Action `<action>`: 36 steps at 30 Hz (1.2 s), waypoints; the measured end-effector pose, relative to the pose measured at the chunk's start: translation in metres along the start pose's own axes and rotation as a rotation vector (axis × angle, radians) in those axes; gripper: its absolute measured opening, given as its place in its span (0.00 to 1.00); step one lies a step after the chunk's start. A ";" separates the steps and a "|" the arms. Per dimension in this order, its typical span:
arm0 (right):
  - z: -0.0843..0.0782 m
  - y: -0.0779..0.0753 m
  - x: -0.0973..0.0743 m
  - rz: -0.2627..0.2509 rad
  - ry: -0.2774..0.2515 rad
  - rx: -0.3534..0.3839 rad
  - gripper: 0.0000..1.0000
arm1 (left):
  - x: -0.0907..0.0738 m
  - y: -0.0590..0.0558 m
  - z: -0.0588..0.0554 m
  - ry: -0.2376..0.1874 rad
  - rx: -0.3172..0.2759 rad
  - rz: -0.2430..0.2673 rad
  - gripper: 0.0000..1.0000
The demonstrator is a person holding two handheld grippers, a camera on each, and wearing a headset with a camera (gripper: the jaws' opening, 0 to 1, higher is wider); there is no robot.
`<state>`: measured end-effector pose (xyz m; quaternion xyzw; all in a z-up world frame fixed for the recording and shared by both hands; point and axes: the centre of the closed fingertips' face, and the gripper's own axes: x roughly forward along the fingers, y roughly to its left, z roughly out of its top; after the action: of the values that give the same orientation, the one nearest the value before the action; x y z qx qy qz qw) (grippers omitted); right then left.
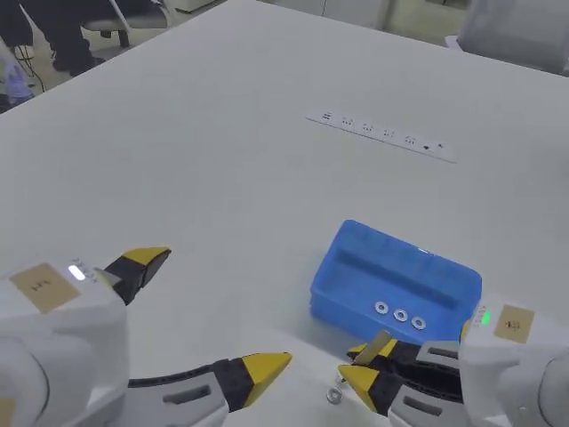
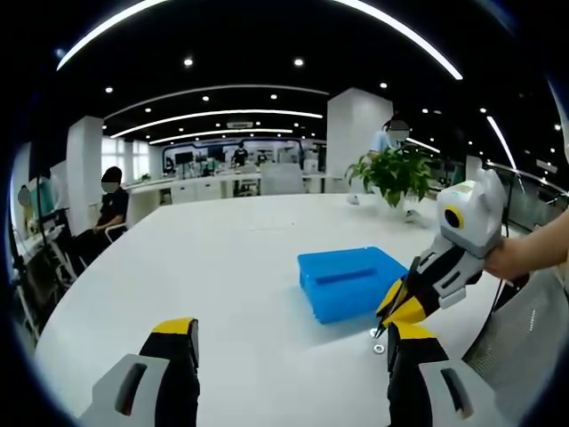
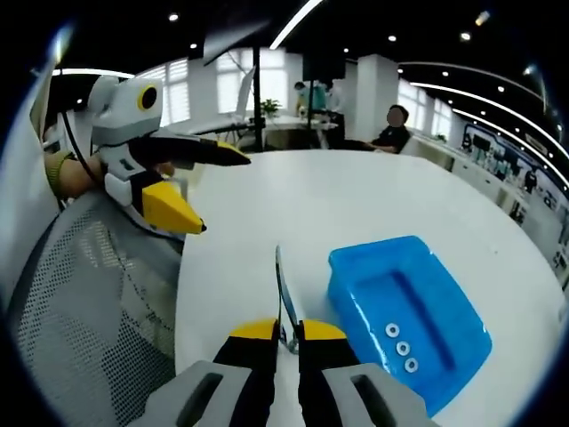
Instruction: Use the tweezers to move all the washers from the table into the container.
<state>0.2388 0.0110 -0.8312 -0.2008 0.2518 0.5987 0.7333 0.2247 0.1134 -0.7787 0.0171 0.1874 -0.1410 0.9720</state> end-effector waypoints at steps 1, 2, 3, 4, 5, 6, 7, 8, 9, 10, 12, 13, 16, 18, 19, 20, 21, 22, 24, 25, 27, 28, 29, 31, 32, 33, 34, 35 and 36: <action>0.003 -0.001 -0.001 -0.001 -0.007 0.006 0.04 | 0.000 0.000 0.000 0.000 0.000 0.000 0.89; 0.006 -0.003 -0.004 -0.002 -0.018 0.017 0.04 | 0.000 0.000 -0.001 0.003 0.000 0.000 0.89; 0.009 -0.005 -0.005 -0.004 -0.025 0.021 0.04 | 0.000 0.000 -0.001 0.005 0.000 0.000 0.89; 0.013 -0.007 -0.008 -0.007 -0.038 0.033 0.04 | 0.000 0.000 -0.001 0.004 0.001 -0.001 0.89; 0.016 -0.008 -0.010 -0.007 -0.047 0.041 0.04 | 0.000 0.000 0.000 0.002 0.001 -0.001 0.89; 0.020 -0.011 -0.012 -0.009 -0.060 0.055 0.04 | 0.000 0.000 0.000 0.001 0.001 -0.002 0.89; 0.022 -0.012 -0.013 -0.011 -0.067 0.065 0.04 | 0.000 0.000 -0.001 0.002 -0.001 -0.002 0.89; 0.024 -0.014 -0.015 -0.014 -0.073 0.075 0.04 | 0.000 0.000 -0.001 0.002 -0.002 -0.002 0.89; 0.028 -0.016 -0.017 -0.016 -0.088 0.089 0.04 | 0.000 0.000 -0.001 0.001 -0.001 -0.001 0.89; 0.030 -0.018 -0.018 -0.017 -0.099 0.101 0.04 | 0.000 0.000 0.000 -0.001 -0.001 -0.001 0.89; 0.035 -0.021 -0.021 -0.019 -0.126 0.135 0.04 | 0.000 0.001 0.000 0.000 -0.003 -0.002 0.89; 0.037 -0.022 -0.022 -0.016 -0.137 0.154 0.04 | 0.000 0.001 0.000 0.000 -0.003 -0.001 0.89; 0.041 -0.025 -0.024 -0.006 -0.165 0.201 0.04 | 0.000 0.001 0.000 -0.002 -0.004 -0.001 0.89; 0.041 -0.024 -0.024 0.026 -0.168 0.218 0.04 | 0.000 0.002 -0.001 -0.001 -0.005 -0.001 0.89; 0.041 -0.024 -0.024 0.031 -0.170 0.211 0.04 | 0.000 0.001 -0.001 -0.001 -0.004 -0.003 0.89; 0.040 -0.025 -0.024 0.033 -0.167 0.211 0.04 | 0.000 0.001 -0.001 0.000 -0.003 -0.003 0.89; 0.040 -0.026 -0.024 0.036 -0.163 0.215 0.04 | 0.000 0.001 -0.001 0.002 -0.002 -0.003 0.89; 0.040 -0.027 -0.025 0.038 -0.163 0.221 0.04 | 0.000 0.001 -0.001 0.002 -0.001 -0.004 0.89; 0.043 -0.030 -0.027 0.042 -0.179 0.241 0.04 | 0.000 0.001 -0.001 0.000 -0.003 -0.006 0.89; 0.045 -0.031 -0.028 0.044 -0.187 0.250 0.04 | 0.000 0.001 -0.001 0.000 -0.003 -0.006 0.89; 0.050 -0.035 -0.031 0.041 -0.208 0.274 0.04 | 0.000 0.000 -0.001 0.002 -0.003 -0.006 0.89; 0.051 -0.039 -0.032 0.036 -0.213 0.286 0.04 | 0.000 0.000 -0.001 0.001 -0.003 -0.006 0.89; 0.052 -0.041 -0.033 0.032 -0.215 0.288 0.04 | 0.000 0.000 -0.001 0.000 -0.003 -0.006 0.89; 0.052 -0.047 -0.034 0.015 -0.212 0.272 0.04 | 0.000 0.000 -0.001 0.001 -0.003 -0.007 0.89; 0.052 -0.050 -0.034 0.009 -0.210 0.268 0.04 | 0.000 0.000 -0.001 0.002 -0.002 -0.008 0.89; 0.052 -0.054 -0.034 0.004 -0.209 0.267 0.04 | 0.000 -0.001 -0.001 0.004 0.000 -0.008 0.89; 0.053 -0.056 -0.035 0.000 -0.210 0.268 0.04 | 0.000 -0.001 -0.001 0.003 0.000 -0.009 0.89; 0.053 -0.060 -0.034 -0.004 -0.207 0.274 0.04 | 0.001 -0.001 -0.001 0.003 -0.001 -0.010 0.89; 0.053 -0.060 -0.034 -0.006 -0.206 0.276 0.04 | 0.001 -0.001 -0.001 0.003 -0.001 -0.010 0.89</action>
<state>0.2993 0.0035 -0.7691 -0.0364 0.2546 0.5738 0.7776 0.2246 0.1122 -0.7798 0.0157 0.1890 -0.1459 0.9709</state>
